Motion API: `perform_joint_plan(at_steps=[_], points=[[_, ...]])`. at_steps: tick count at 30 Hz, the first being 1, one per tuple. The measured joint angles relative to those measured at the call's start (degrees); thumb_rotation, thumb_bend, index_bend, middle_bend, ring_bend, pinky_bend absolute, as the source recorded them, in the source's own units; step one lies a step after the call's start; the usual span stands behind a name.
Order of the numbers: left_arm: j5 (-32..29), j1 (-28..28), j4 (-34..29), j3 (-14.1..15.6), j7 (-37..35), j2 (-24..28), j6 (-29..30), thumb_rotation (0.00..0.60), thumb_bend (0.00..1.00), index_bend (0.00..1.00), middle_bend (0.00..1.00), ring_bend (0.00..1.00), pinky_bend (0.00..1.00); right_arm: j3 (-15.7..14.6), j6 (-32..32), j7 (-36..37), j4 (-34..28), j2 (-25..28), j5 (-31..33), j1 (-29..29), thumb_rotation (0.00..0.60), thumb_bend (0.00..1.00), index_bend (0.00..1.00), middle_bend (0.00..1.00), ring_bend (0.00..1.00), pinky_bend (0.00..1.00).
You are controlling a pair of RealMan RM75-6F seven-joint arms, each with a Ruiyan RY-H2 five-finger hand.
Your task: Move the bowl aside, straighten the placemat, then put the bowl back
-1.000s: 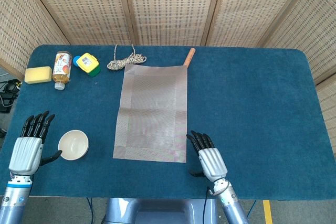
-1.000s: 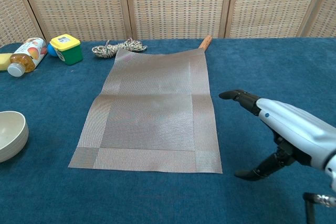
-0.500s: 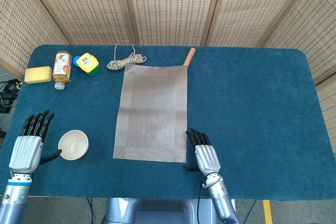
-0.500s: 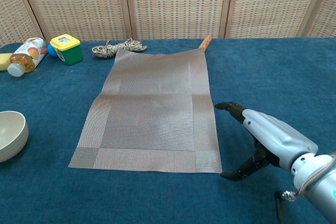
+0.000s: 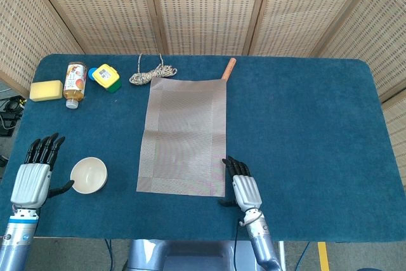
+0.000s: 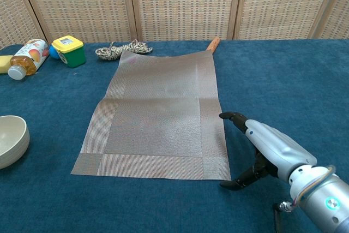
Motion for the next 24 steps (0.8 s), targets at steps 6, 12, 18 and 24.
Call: perform_joint_plan(at_steps=[6,12,18,24], points=[[-0.1,0.1,0.06,-0.27,-0.04,-0.03,-0.21,0.6,0.05,0.0,0.0,0.0,0.0,0.35,-0.42,0.37,1.14,-0.74,0.95,0.43,0.6,0.14,0.0,0.0,0.0,0.0],[-0.38,0.18,0.12,-0.55,-0.04,-0.1,-0.58,0.6,0.05,0.0,0.0,0.0,0.0,0.46,-0.98,0.65,2.81,-1.71,1.64,0.96,0.6,0.15,0.0,0.0,0.0,0.0],[-0.71,0.15,0.39,-0.74,-0.18,-0.18,-1.26,0.6,0.05,0.0,0.0,0.0,0.0,0.35,-1.19,0.89,5.52,-3.03,1.8,1.47,0.6,0.17,0.0,0.0,0.0,0.0],[-0.75,0.18,0.47,-0.87,-0.16,-0.24,-1.52,0.6,0.05,0.0,0.0,0.0,0.0,0.18,-0.21,3.73,8.68,-4.55,-1.02,2.02,0.6,0.23,0.0,0.0,0.0,0.0]])
